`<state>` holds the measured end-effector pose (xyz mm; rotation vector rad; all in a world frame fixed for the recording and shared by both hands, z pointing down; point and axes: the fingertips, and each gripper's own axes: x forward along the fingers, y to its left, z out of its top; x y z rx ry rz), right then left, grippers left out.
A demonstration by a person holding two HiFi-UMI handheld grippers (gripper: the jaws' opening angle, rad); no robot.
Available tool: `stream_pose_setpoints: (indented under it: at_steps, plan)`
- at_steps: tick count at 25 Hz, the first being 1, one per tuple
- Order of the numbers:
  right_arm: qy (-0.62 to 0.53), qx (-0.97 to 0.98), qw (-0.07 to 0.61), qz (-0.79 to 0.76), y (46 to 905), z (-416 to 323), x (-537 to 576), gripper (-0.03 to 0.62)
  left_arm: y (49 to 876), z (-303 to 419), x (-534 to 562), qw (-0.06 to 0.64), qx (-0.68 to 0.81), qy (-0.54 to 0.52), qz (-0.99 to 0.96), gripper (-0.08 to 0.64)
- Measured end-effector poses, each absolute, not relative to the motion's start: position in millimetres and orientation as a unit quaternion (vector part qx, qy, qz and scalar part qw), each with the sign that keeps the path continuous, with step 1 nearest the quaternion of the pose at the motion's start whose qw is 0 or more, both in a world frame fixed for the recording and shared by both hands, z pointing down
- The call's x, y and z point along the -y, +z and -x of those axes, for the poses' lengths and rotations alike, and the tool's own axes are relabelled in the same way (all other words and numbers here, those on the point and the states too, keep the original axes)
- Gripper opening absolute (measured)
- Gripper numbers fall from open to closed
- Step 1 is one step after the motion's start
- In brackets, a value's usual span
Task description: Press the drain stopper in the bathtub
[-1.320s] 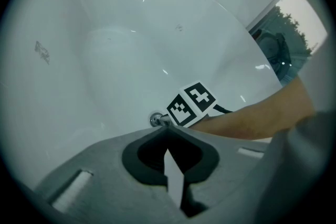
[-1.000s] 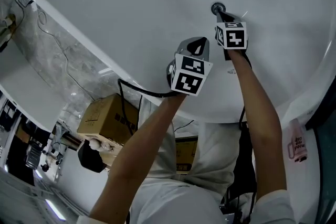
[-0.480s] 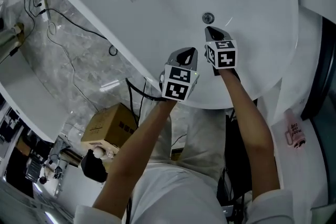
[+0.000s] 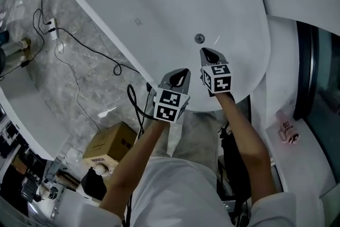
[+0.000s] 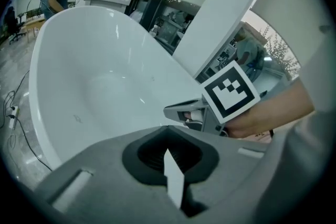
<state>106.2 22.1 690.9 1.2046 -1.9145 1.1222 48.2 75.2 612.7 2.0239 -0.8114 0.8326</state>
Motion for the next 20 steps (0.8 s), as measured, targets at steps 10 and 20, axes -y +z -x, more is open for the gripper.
stream_pose_setpoints:
  at_steps: [10,20]
  plan:
    - [0.365,0.750,0.247,-0.492,524,-101,-2,0.004,480,-21,-69,0.351,0.331,0.285,-0.828,0.002]
    - [0.307,0.771,0.172,-0.531,354,-72,-13,0.005,328,10,-65,0.305,0.318,0.211,-0.872,0.002]
